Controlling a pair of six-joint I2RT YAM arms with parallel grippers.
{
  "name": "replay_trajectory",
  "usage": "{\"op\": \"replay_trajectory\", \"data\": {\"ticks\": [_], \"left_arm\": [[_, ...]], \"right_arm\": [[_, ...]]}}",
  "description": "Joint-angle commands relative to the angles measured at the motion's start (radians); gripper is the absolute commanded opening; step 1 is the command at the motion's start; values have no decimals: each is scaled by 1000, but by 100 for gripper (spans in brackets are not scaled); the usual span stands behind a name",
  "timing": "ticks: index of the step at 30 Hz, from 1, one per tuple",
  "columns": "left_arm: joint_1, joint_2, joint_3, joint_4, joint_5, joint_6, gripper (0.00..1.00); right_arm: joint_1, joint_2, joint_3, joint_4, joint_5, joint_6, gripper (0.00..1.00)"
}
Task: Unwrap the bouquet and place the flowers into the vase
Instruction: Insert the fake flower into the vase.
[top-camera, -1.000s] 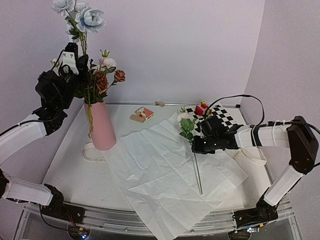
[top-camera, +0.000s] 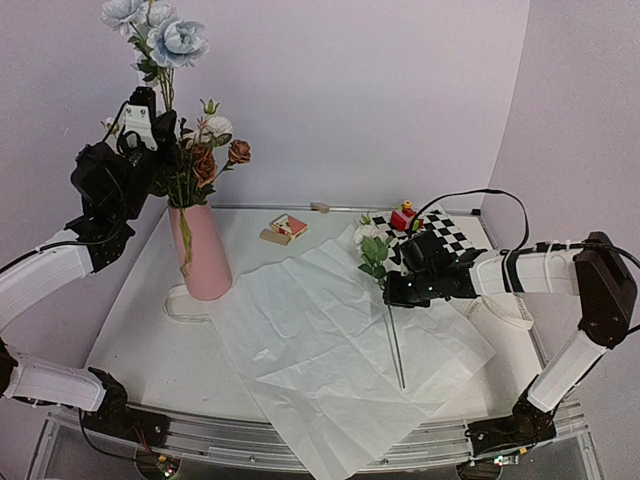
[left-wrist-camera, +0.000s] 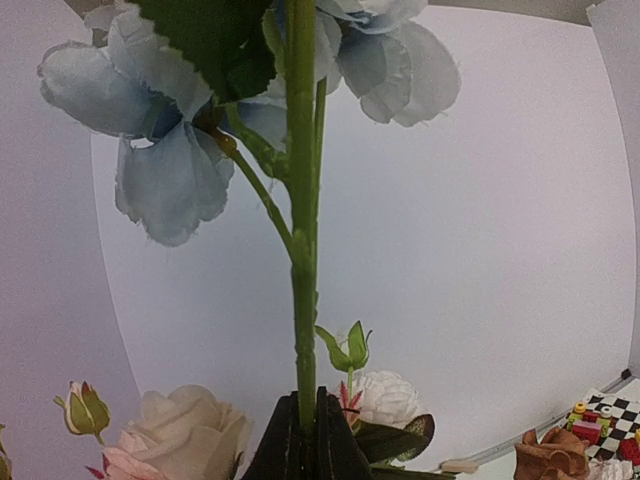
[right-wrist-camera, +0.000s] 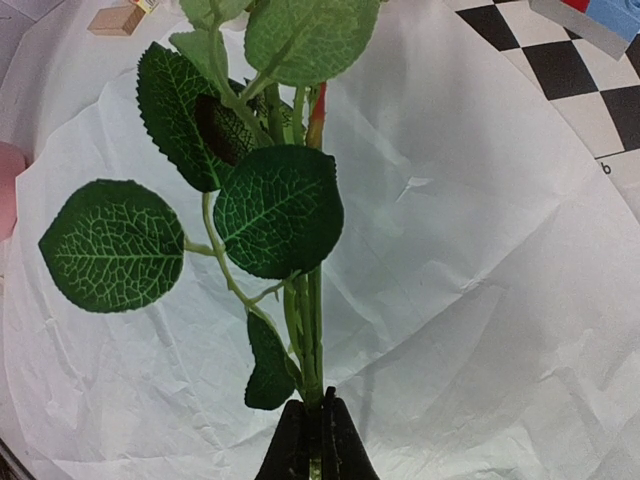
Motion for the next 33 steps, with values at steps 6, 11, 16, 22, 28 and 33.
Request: {"op": "replay_trajectory", "data": {"ticks": [6, 11, 16, 22, 28, 33], "left_arm": [[5, -17, -62, 43, 1, -15, 0], [5, -30, -103, 43, -15, -46, 0], [5, -42, -171, 42, -29, -86, 0], [5, -61, -238, 42, -79, -167, 0], [5, -98, -272, 35, -111, -238, 37], [5, -164, -276, -32, -94, -317, 52]], "right_arm": [[-7, -19, 21, -17, 13, -13, 0], [-8, -19, 19, -17, 13, -12, 0], [-8, -18, 21, -17, 6, -10, 0], [-8, -30, 15, -17, 6, -11, 0], [-8, -51, 0, -17, 10, -10, 0], [-8, -62, -8, -18, 7, -5, 0]]}}
